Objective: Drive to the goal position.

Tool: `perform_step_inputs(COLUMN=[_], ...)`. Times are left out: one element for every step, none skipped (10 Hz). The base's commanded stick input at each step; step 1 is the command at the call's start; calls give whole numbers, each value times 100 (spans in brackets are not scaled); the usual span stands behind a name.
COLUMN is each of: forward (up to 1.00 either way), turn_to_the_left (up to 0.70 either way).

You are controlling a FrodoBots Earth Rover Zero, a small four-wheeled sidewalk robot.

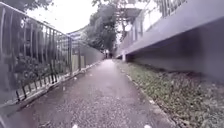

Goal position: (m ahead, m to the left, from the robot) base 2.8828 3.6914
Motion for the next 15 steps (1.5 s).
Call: perform_step_inputs(forward=[70,70,70,70,70,70,70,70,70,70,70,70,70,70,70], turn_to_the_left=[0,0,0,0,0,0,0,0,0,0,0,0,0,0,0])
